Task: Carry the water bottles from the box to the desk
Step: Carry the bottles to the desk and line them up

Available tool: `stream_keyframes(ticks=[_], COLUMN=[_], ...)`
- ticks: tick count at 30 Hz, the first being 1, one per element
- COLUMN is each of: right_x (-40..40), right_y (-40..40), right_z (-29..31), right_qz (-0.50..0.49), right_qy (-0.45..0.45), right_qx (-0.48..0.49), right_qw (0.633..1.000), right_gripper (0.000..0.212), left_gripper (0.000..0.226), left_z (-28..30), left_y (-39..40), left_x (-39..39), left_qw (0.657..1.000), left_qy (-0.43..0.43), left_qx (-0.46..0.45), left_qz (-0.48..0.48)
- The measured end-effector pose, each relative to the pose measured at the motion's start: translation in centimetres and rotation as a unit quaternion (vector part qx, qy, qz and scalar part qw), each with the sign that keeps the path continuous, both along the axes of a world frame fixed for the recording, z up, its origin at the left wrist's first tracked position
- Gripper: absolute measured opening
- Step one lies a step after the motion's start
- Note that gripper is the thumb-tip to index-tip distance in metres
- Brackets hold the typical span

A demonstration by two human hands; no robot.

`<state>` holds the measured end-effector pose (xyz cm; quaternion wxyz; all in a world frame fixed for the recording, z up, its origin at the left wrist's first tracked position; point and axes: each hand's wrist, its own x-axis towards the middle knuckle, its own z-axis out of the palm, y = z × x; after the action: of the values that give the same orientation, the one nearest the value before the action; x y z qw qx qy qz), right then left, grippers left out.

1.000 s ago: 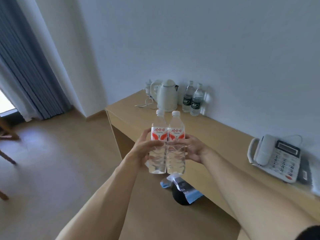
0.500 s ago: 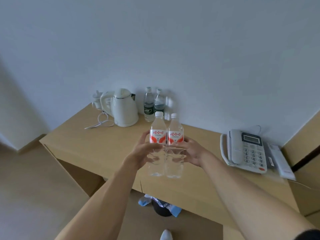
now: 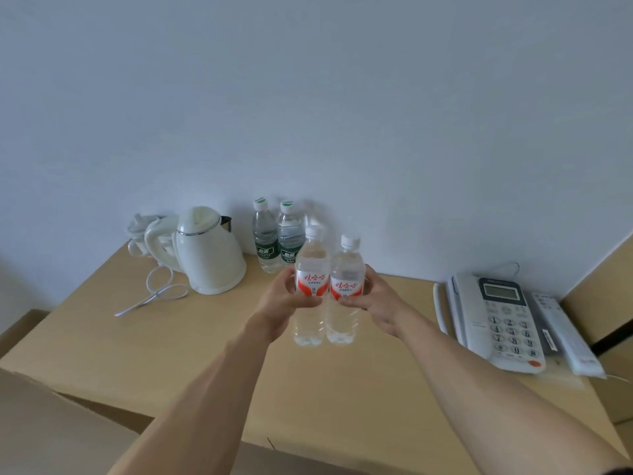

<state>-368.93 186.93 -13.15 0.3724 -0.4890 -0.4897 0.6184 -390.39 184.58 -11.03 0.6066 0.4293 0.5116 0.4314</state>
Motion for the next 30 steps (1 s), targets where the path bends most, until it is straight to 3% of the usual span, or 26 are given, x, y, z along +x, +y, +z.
stream_keyframes(ticks=[8, 14, 26, 30], right_x=[-0.7, -1.6, -1.6, -1.5], right_y=[2.1, 3.5, 5.3, 5.4], right_z=[-0.2, -1.0, -2.0, -1.5], right_qz=[-0.051, -0.095, -0.110, -0.084], right_qy=[-0.106, -0.170, -0.203, -0.235], right_qx=[0.062, 0.068, 0.043, 0.056], right_qw=[0.991, 0.979, 0.972, 0.967], right_gripper=[0.062, 0.064, 0.070, 0.073], left_gripper=[0.079, 0.078, 0.079, 0.081], left_z=[-1.7, -2.9, -4.1, -3.5], left_y=[4.8, 7.5, 10.7, 10.7], left_x=[-0.1, -0.5, -0.7, -1.1], left_qw=[0.991, 0.988, 0.980, 0.966], left_qy=[0.105, 0.128, 0.152, 0.199], left_qx=[0.071, 0.066, 0.064, 0.085], left_qz=[-0.035, -0.063, -0.113, -0.142])
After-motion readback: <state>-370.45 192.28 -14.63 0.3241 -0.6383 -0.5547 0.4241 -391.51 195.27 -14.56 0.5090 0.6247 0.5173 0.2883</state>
